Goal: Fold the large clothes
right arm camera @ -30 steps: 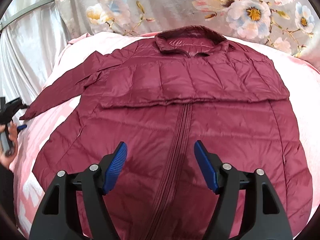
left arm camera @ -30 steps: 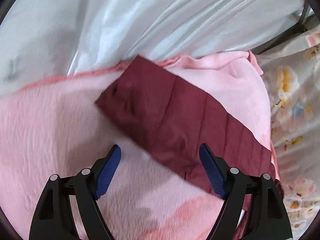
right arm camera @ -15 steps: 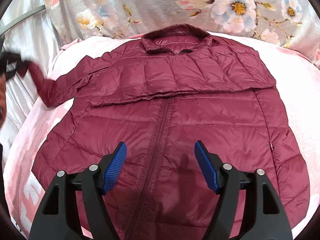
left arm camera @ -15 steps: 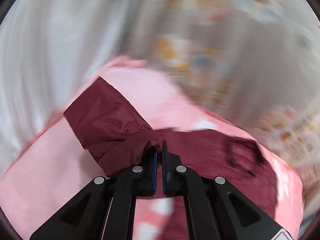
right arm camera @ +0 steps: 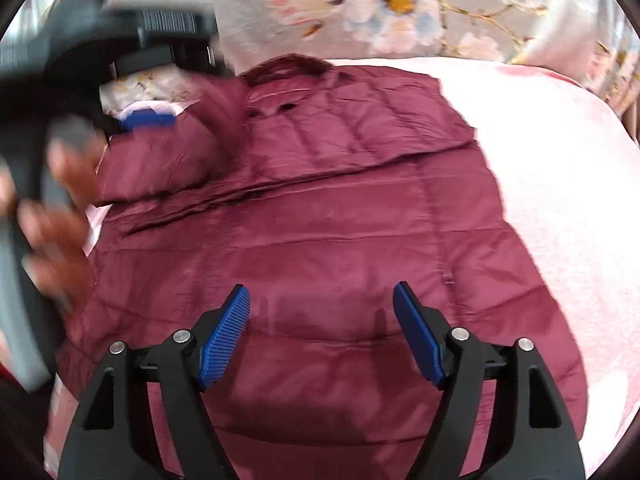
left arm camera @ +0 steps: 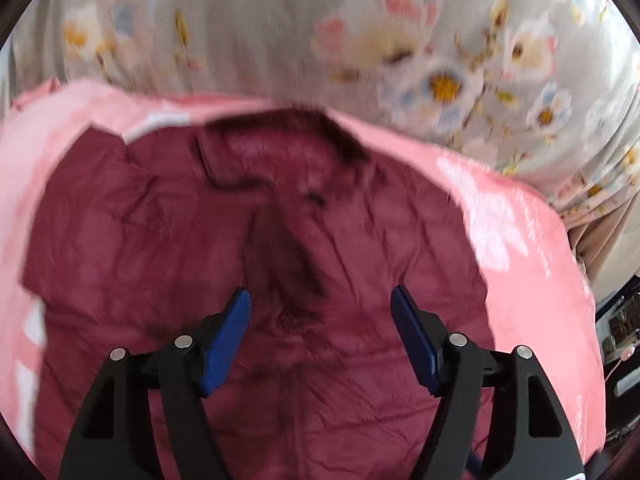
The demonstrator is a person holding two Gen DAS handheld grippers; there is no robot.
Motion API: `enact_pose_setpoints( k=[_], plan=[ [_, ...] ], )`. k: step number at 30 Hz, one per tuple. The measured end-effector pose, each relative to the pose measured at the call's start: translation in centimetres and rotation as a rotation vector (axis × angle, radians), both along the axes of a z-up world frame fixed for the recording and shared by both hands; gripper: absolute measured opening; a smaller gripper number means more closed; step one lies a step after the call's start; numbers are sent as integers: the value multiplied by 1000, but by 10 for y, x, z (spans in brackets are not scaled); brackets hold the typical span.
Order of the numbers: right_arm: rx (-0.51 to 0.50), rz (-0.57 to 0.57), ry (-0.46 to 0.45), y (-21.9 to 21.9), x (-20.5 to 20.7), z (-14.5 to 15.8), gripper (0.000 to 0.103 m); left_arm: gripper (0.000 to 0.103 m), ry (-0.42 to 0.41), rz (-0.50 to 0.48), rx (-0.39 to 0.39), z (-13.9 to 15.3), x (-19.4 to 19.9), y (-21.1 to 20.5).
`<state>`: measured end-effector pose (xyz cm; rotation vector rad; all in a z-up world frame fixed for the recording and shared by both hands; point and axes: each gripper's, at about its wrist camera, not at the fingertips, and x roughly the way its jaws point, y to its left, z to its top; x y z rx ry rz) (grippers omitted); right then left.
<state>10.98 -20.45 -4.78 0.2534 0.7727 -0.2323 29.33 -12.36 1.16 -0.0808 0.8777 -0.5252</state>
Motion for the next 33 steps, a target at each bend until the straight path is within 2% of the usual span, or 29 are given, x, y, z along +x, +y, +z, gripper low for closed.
enact_pose_setpoints(
  k=[2,4,8,12,16,19,20,21,23,25,28,31,33],
  plan=[
    [-1,-11,-12,-10,2,5,72,70,70,-21,-14,-16,0,2],
    [19,-5,-30,-18,9,12,72,70,101,-14,-70,-17,2,18],
    [103,31,-73,-30,39,27,74,71,68,54,-140,3,5,77],
    [196,55,-81,-38,82,29,75,71,66,191,-203,10,19,147],
    [265,1,-46,-52,130,14,75,71,103,282,-193,-7,28,193],
    [235,-26,26,-52,160,-4,75,71,183,332,-239,-35,33,220],
    [216,0,60,-48,170,-10,72,71,201,344,-259,-40,34,227],
    [194,26,97,-43,178,-14,47,71,222,356,-281,-46,36,231],
    [182,46,103,-41,183,-9,12,71,262,372,-344,-55,40,242],
    [169,36,16,-48,175,18,10,71,280,385,-399,-58,43,251],
    [90,6,-98,-59,159,62,8,71,295,399,-443,-56,50,259],
    [26,-1,-119,-67,152,82,8,71,346,429,-491,-60,63,262],
    [10,-3,-111,-72,151,83,8,71,385,452,-535,-65,73,261]
  ],
)
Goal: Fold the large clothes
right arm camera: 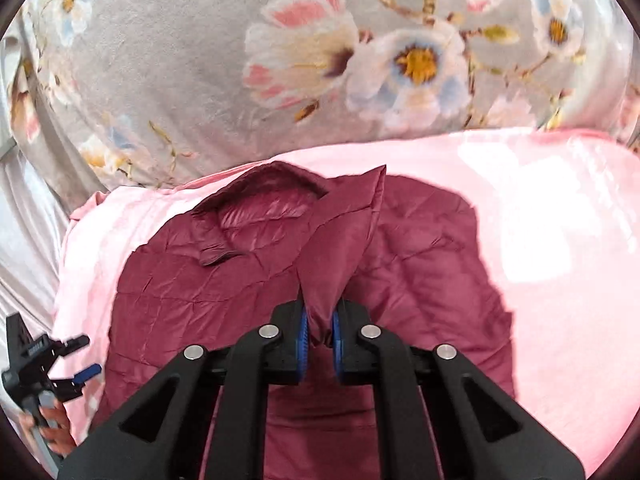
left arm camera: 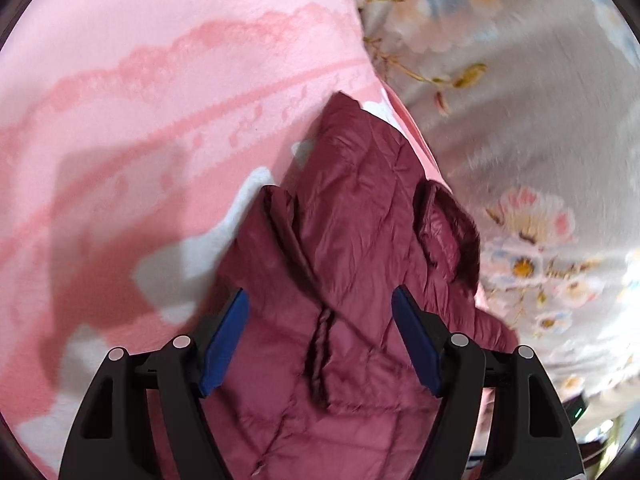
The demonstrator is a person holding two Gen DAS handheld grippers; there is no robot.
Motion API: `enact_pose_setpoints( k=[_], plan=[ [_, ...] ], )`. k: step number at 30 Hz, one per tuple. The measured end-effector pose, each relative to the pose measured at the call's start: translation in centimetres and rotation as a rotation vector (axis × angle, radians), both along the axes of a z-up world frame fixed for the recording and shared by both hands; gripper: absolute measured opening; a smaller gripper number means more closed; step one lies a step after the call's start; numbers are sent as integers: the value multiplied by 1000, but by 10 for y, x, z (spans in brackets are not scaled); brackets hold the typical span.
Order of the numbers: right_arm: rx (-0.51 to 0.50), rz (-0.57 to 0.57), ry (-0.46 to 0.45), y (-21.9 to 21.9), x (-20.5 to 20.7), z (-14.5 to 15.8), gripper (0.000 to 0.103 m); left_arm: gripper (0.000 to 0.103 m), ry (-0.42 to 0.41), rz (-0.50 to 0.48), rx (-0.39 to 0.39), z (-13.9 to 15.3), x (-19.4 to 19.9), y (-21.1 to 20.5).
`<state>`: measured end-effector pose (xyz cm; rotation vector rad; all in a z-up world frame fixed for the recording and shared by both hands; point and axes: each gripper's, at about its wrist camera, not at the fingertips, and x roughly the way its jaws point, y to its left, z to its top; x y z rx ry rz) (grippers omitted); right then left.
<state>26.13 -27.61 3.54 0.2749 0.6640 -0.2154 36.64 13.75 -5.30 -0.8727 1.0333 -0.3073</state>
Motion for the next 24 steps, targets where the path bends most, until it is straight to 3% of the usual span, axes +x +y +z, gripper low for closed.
enact_pose_setpoints(
  k=[4,7,9,11,13,20,24],
  plan=[
    [-21,1,22,-6,-3,-6,8,70,40,3,-28,-8,22,-12],
    [-32,-13,26,-14,-8,-9,8,68,44,33,31,-12,36,-15],
    [-35,-32,36,-20,-11,-15,8,54,9,51,79,-10,41,-15],
    [-33,-44,58,-27,-10,-25,8,26,-5,32,167,-8,48,-19],
    [-37,-55,87,-32,-10,-38,8,5,-8,6,220,-10,51,-23],
    [-28,-53,156,-36,-24,-85,8,1,-95,12,364,4,33,-20],
    [-4,-54,175,-40,-27,-105,9,1,-90,-8,431,-5,32,-24]
  ],
)
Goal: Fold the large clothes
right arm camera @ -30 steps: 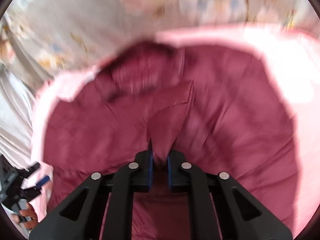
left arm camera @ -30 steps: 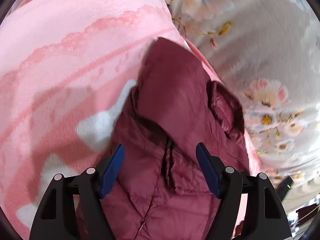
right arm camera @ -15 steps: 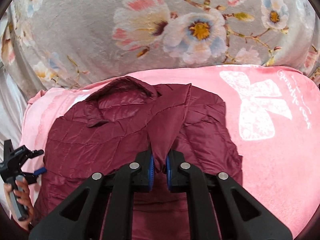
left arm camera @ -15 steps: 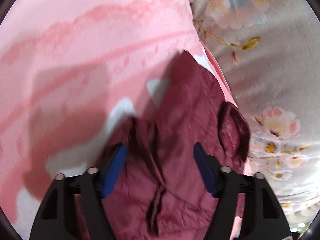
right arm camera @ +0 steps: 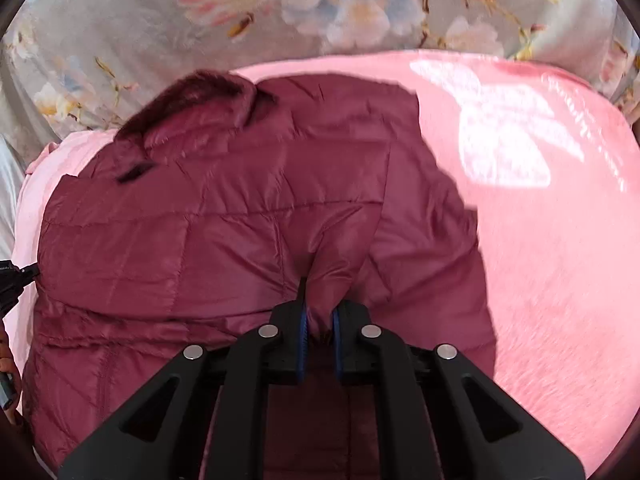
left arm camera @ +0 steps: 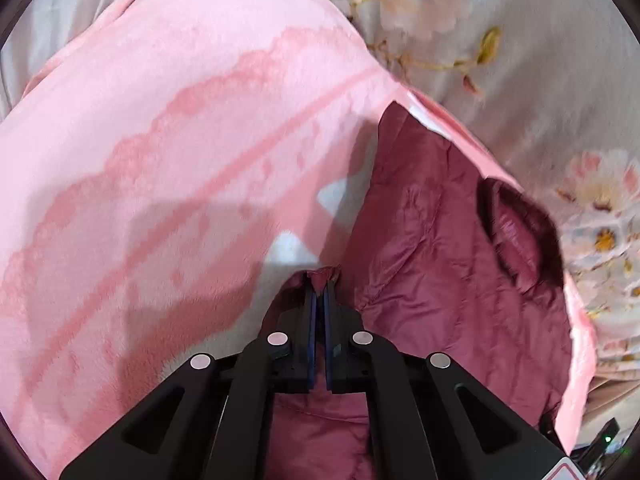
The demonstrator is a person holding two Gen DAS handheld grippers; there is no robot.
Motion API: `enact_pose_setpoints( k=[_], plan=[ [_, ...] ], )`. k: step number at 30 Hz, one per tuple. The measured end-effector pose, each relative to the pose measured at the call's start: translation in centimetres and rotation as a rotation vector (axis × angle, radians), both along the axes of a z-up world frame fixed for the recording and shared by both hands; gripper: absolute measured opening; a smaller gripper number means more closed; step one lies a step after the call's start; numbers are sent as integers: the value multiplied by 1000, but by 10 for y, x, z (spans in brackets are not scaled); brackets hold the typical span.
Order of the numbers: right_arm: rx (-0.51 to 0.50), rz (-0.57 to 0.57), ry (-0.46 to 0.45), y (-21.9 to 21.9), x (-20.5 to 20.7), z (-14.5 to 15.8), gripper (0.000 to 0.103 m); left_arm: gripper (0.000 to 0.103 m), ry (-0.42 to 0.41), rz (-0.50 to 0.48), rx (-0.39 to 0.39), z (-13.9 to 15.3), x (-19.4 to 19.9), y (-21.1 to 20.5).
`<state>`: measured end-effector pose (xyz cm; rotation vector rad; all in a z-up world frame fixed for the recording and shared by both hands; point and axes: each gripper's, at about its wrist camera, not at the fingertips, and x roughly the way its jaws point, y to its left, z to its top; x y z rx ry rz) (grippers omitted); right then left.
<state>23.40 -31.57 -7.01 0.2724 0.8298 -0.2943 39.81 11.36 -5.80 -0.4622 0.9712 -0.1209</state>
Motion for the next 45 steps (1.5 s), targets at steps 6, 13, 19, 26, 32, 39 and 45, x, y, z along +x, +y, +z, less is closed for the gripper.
enact_pose_setpoints(
  k=[6,13,19,26,32,39,45],
  plan=[
    [-93,22,26,12,5,-5,11,2,-7,-12,118,-12,-1,-14],
    [-127,-45,-51,7,-27,44,41,7,-64,-64,317,25,-24,-24],
    [-57,31,-157,24,-13,86,41,27,-192,-129,325,82,-35,-65],
    [-1,138,-71,62,45,46,32,38,-103,-255,311,43,-19,-148],
    [-8,168,2,79,51,-1,28,38,-94,-253,389,1,-21,-164],
    [-90,176,-21,90,45,-12,28,39,-190,-262,473,-17,-34,-171],
    [-110,176,-11,91,43,-13,28,39,-203,-263,492,-18,-35,-173]
  ],
)
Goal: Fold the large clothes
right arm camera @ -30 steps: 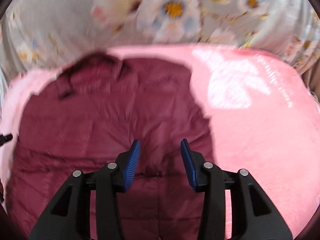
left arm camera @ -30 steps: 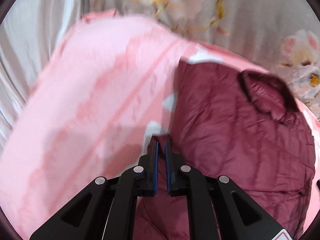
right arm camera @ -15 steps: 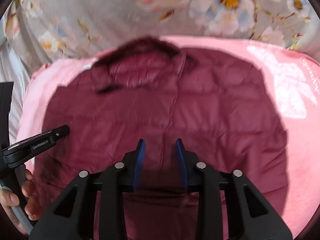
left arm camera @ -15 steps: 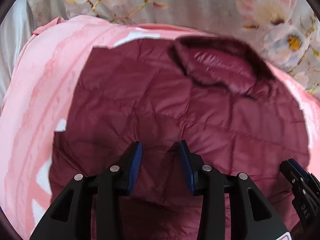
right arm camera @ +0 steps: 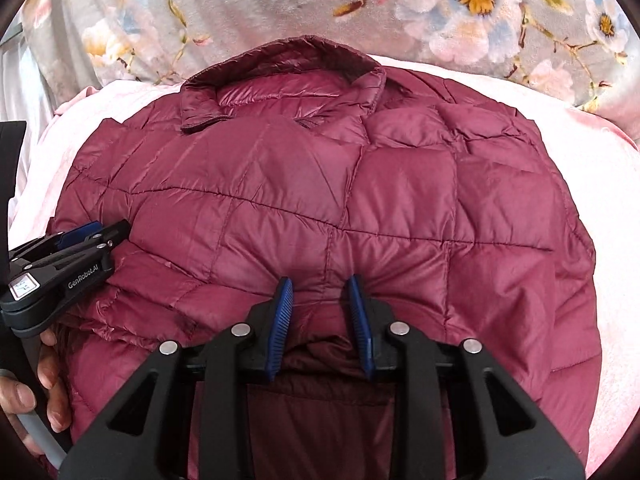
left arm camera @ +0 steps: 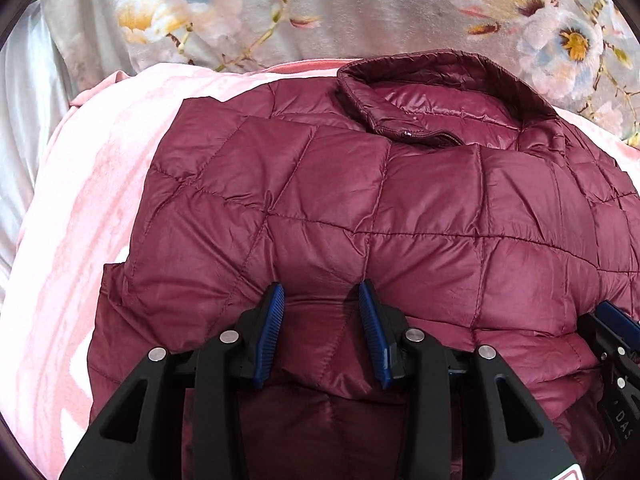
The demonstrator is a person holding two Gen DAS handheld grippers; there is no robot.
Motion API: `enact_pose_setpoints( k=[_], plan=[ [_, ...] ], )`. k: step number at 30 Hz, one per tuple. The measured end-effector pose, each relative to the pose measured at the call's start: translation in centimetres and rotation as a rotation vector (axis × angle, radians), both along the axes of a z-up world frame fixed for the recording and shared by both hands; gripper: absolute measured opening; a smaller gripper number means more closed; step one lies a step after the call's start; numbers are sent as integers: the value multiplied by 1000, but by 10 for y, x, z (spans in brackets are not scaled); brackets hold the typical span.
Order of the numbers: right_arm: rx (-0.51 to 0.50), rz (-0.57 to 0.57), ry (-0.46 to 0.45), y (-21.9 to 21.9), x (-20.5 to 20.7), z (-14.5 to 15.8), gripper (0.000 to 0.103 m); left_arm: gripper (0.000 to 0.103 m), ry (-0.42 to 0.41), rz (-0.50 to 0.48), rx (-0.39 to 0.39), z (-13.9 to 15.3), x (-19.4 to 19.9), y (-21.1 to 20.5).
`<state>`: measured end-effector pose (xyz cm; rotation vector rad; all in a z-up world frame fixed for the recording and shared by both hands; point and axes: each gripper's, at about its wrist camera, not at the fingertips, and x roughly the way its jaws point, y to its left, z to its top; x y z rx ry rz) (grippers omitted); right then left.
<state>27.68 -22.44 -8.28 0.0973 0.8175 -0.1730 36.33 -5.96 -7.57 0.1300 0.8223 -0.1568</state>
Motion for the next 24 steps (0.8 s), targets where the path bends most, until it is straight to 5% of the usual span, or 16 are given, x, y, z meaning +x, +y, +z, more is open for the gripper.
enact_pose_setpoints(
  k=[11,17,24],
  plan=[
    [-8,55,35,6,-16,10,29,40,34,-49,-14,8,-2,7],
    [114,32,-82,-29,5,64,46,65,66,-44,-264,62,29,34],
    [447,-90,-138,-101,76,59,51,68,214,-20,-478,59,102,23]
  ],
)
